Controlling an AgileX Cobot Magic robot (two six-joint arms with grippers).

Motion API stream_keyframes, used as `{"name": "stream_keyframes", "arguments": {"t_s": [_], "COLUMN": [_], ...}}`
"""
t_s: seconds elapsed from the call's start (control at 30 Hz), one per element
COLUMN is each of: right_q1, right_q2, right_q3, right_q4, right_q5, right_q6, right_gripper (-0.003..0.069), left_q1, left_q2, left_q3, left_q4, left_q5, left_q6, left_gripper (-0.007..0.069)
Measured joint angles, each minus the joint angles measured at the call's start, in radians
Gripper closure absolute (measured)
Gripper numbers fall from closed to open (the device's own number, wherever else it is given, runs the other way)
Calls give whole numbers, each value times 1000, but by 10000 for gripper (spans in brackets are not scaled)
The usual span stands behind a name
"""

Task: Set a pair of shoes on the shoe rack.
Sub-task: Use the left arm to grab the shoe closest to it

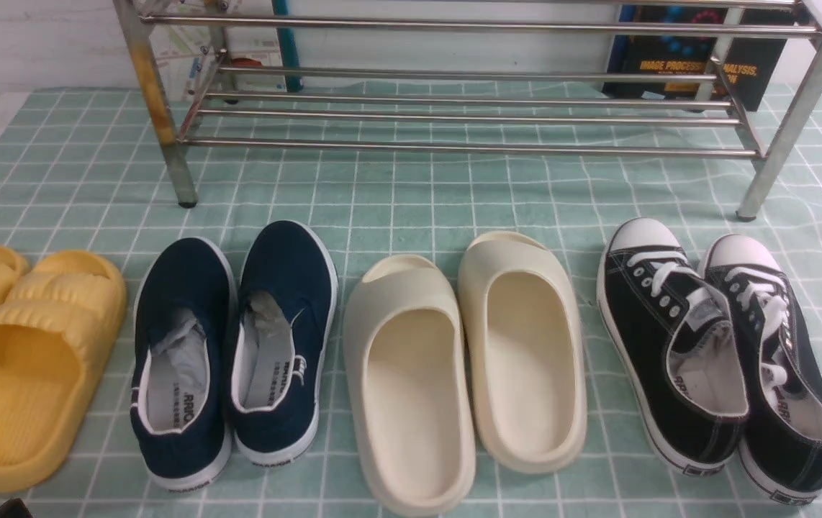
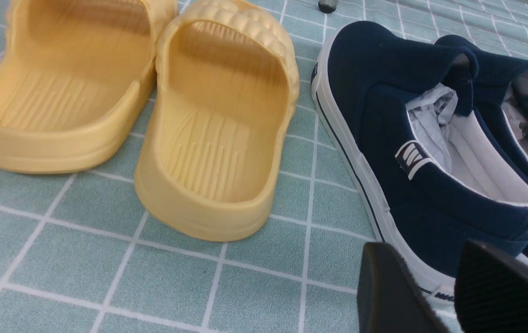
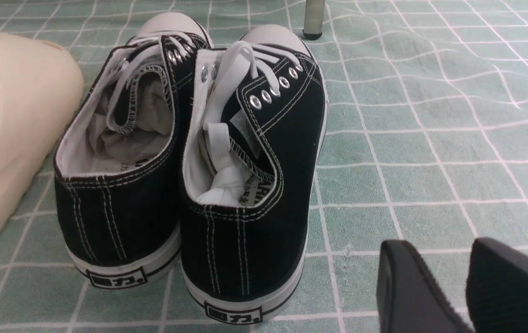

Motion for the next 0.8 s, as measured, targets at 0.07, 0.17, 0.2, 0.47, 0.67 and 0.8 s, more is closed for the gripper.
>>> {"name": "stream_keyframes", "arguments": {"t_s": [0.07, 0.17, 0.2, 0.47, 0.67, 0.8], "right_q1": [0, 0, 0, 0, 0, 0], "right_q2": [0, 0, 0, 0, 0, 0], "right_q3": [0, 0, 0, 0, 0, 0], "right_q4": [0, 0, 0, 0, 0, 0], "right_q5": [0, 0, 0, 0, 0, 0], "right_q6": [0, 0, 0, 0, 0, 0], "right_gripper": [419, 419, 419, 419, 419, 419], "left_q1": [0, 0, 0, 0, 0, 0], "left_q2": [0, 0, 0, 0, 0, 0], "left_q3": [0, 0, 0, 0, 0, 0], "left_q4": [0, 0, 0, 0, 10, 40], "left_q5": [0, 0, 0, 0, 0, -16], "left_q6": [0, 0, 0, 0, 2, -12], "left_gripper": [386, 386, 386, 386, 386, 386]}}
